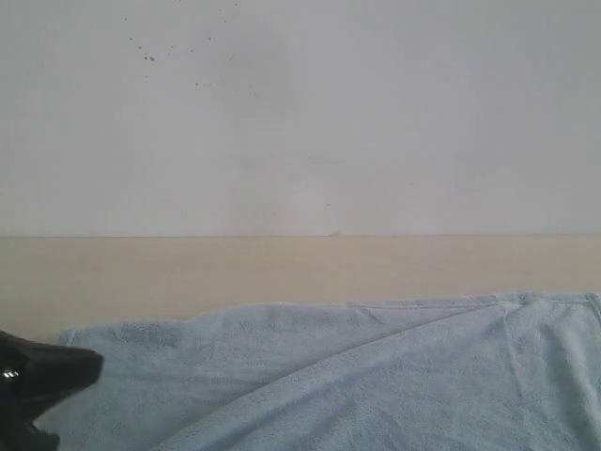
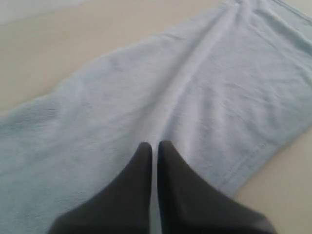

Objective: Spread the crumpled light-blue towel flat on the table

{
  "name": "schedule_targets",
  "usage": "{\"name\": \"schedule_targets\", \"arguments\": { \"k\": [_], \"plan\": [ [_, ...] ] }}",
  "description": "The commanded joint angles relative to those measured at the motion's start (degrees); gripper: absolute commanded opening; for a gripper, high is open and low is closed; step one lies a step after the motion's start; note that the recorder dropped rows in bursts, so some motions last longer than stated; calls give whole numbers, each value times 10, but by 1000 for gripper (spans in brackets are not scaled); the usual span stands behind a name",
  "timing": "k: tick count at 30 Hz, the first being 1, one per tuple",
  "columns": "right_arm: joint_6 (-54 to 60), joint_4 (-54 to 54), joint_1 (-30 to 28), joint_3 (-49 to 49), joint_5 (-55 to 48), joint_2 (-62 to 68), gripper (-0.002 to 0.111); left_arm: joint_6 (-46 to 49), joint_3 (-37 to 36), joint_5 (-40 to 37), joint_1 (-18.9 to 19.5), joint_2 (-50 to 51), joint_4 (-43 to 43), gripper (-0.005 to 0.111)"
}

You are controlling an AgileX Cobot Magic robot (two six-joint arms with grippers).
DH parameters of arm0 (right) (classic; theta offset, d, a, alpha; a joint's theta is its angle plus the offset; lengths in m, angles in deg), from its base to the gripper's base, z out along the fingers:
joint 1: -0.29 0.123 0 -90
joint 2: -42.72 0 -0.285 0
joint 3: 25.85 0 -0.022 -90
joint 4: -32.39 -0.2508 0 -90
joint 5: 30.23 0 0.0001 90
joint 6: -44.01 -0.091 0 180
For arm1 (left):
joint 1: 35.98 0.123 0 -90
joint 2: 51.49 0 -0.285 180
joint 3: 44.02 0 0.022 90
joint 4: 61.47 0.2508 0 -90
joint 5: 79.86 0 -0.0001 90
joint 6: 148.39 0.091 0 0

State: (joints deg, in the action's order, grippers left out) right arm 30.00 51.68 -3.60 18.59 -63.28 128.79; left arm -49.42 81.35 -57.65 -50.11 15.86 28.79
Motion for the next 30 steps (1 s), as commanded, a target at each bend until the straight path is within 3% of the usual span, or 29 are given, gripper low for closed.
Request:
{"name": "schedule_targets", "arguments": {
  "k": [1,13,19,25,30],
  "plan": [
    [5,-11,-1,1,18,30,0,138,-2,70,-18,54,-10,4],
    [5,-67,-1,1,118,76,0,147,4,-27,-18,64,-73,4],
    [5,-98,-1,1,115,76,0,147,4,-25,-18,64,-73,4],
    [8,-31,-1,25,85,89,0,147,4,-25,-18,64,-73,4],
    [5,-104,-1,-5,93,66,0,147,4,-25,-18,64,-73,4]
  ]
}}
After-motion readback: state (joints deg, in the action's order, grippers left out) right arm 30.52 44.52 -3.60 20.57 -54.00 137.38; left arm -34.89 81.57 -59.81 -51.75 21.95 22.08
